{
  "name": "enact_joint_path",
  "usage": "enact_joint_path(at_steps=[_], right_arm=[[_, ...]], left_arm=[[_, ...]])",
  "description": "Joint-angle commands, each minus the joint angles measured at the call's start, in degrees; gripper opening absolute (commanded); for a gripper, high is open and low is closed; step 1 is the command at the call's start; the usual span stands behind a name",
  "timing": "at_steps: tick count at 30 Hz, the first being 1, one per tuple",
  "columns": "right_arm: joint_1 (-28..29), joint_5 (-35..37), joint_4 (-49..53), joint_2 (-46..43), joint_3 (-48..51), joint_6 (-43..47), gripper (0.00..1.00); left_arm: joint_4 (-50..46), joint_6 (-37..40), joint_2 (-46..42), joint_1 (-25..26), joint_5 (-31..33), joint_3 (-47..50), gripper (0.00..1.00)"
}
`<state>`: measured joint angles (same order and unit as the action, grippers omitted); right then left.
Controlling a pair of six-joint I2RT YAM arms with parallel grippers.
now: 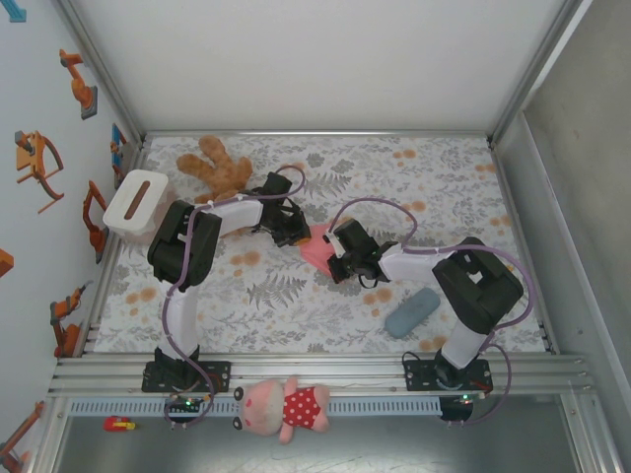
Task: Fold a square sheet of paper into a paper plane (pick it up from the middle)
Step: Third fold the triangle at the center of the table.
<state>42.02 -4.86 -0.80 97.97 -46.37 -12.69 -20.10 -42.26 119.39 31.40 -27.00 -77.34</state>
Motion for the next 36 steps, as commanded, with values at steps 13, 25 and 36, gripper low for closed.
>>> enact_joint_path(at_steps=[13, 25, 36], right_arm=[[-0.48, 0.03, 1.21, 1.63, -0.12, -0.66, 0.00], [-0.54, 0.14, 1.41, 1.45, -0.31, -0.67, 0.00], [-0.54, 0.38, 1.59, 2.00, -0.47, -0.84, 0.00]], left_arm=[[4.10, -8.32, -11.72, 2.99, 2.64, 9.28, 0.26], [13.41, -16.81, -9.40, 6.99, -0.69, 13.64, 0.12], [10.94, -17.44, -9.57, 7.58, 1.33, 16.09, 0.11]])
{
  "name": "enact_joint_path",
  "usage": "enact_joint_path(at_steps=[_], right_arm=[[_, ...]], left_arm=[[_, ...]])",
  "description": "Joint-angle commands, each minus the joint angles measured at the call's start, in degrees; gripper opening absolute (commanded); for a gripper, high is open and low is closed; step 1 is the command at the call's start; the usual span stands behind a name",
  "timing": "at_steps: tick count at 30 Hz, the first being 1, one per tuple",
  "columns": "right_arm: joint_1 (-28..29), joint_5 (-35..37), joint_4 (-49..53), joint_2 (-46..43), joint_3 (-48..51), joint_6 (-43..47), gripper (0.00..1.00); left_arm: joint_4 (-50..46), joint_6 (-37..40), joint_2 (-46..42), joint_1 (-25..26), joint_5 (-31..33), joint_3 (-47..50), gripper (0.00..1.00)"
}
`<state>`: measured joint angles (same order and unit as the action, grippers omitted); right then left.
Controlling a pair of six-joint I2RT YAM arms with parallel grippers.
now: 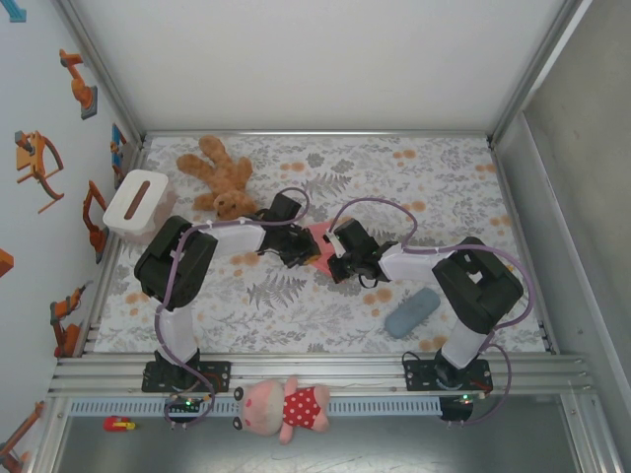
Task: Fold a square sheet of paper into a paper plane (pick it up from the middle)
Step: Third fold the triangle at the center of the table.
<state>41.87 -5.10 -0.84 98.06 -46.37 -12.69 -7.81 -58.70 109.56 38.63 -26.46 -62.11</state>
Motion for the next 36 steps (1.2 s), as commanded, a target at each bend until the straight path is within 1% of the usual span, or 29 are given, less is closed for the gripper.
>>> enact_joint_path(at_steps=[1, 16, 18, 23, 26, 28, 31, 33, 36], right_arm=[[-0.38, 0.58, 1.63, 2.00, -0.55, -0.83, 0.00], [-0.37, 1.32, 2.27, 1.15, -0.82, -2.30, 0.00], [-0.43, 1.65, 3.13, 0.21, -1.28, -3.25, 0.05], [-1.15, 3.87, 5.41, -3.78, -1.71, -6.98, 0.27], [-1.69, 4.70, 6.95, -6.45, -1.18, -8.50, 0.34], [-2.05, 4.56, 7.77, -8.18, -0.72, -9.40, 0.36], [-2.70, 2.03, 7.78, -10.65, 0.29, -10.62, 0.37], [-3.23, -2.30, 7.37, -11.47, 0.58, -11.26, 0.36], [-3.54, -11.05, 5.91, -10.81, 0.34, -11.41, 0.25]], left_arm=[[-1.46, -0.93, 0.13, 0.32, 1.01, 1.09, 0.11], [-2.60, -0.36, 0.58, 0.35, 2.88, 2.25, 0.11], [-2.94, 0.02, 0.78, 0.38, 3.31, 2.46, 0.10], [-4.08, 0.84, 1.08, 0.30, 4.88, 2.87, 0.08], [-4.05, 1.04, 1.18, 0.16, 5.01, 2.85, 0.08], [-3.97, 1.13, 1.34, 0.20, 5.01, 2.82, 0.08], [-3.73, 1.03, 1.51, 0.17, 5.00, 2.87, 0.08], [-3.53, 0.84, 1.34, 0.22, 4.92, 2.96, 0.08], [-3.14, 0.83, 1.19, 0.21, 4.79, 2.89, 0.08]])
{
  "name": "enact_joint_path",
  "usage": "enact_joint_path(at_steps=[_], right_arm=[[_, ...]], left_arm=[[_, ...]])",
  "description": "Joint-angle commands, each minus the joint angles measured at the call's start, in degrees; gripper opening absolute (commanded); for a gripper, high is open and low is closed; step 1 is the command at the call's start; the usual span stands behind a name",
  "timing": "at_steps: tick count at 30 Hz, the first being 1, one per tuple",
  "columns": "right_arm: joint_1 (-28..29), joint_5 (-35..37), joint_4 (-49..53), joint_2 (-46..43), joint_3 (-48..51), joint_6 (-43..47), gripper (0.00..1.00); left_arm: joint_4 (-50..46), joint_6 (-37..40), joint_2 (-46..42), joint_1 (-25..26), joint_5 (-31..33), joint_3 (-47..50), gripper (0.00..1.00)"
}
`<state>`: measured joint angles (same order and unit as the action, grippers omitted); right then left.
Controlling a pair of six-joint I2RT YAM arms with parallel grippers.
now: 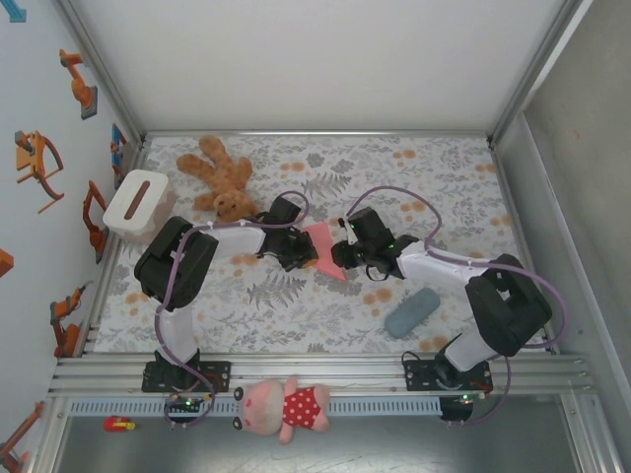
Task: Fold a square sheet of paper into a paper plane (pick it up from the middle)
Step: Third fold the triangle at the center of the table.
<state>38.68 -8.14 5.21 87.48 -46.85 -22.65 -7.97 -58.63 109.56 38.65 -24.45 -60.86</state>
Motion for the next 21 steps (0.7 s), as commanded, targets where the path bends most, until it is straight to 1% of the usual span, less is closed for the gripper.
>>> enact_joint_path(at_steps=[1, 3, 5, 7, 10, 21], right_arm=[[-0.35, -10.24, -0.69, 0.61, 0.71, -1.65, 0.21], [-0.36, -12.90, -1.29, 2.64, 0.16, -1.86, 0.13], [-0.42, -14.84, -2.33, 4.50, 0.05, -2.22, 0.09], [-0.53, -16.65, -3.55, 6.04, 0.00, -2.60, 0.08], [-0.66, -17.52, -3.99, 7.92, -0.52, -2.53, 0.06], [-1.82, -17.26, -4.43, 11.62, -1.40, -2.17, 0.04]], left_arm=[[-2.94, 0.78, 1.23, 0.14, 2.72, 1.63, 0.08], [-2.65, 0.73, 1.18, 0.13, 2.45, 1.51, 0.08], [-2.34, 0.70, 1.10, 0.19, 2.29, 1.53, 0.08], [-2.18, 0.62, 0.95, 0.13, 2.20, 1.59, 0.08], [-2.15, 0.68, 0.58, 0.26, 2.07, 1.57, 0.08], [-2.53, 1.65, -1.06, 0.26, 1.03, 0.81, 0.10]])
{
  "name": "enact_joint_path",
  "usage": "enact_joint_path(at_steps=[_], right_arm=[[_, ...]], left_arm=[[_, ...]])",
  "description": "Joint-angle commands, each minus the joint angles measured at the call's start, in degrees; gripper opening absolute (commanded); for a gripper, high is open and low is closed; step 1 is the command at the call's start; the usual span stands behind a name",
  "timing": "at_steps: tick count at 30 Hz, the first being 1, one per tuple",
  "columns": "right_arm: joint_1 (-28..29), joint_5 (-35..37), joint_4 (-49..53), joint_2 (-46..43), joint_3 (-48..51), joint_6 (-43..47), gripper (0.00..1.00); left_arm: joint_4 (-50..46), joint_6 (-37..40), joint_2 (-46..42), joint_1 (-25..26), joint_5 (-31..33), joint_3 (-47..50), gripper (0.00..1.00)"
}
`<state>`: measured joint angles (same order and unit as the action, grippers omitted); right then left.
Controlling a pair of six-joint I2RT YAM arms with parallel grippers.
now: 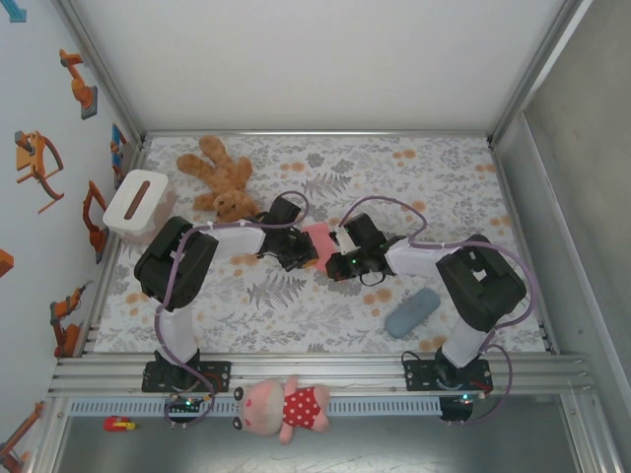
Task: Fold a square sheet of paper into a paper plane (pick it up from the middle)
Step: Third fold the triangle at the center of the table.
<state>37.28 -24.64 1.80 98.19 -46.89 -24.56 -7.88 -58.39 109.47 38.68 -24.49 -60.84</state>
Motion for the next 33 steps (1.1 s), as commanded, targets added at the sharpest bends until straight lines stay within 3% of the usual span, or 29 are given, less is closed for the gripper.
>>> enact_joint_path(at_steps=[1, 25, 33], right_arm=[[-0.46, -0.76, -1.01, 1.04, -1.40, -0.28, 0.04], [-1.31, -2.69, -1.28, 3.52, -2.33, -0.75, 0.03], [-1.94, -3.96, -2.79, 1.30, -1.46, -2.28, 0.03]], left_arm=[[-2.68, 1.60, -1.11, 0.20, 1.02, 0.65, 0.10], [2.53, 1.88, -1.68, 1.58, -3.81, -0.16, 0.15], [-0.69, 2.15, -1.02, 1.51, 0.32, 1.24, 0.13]])
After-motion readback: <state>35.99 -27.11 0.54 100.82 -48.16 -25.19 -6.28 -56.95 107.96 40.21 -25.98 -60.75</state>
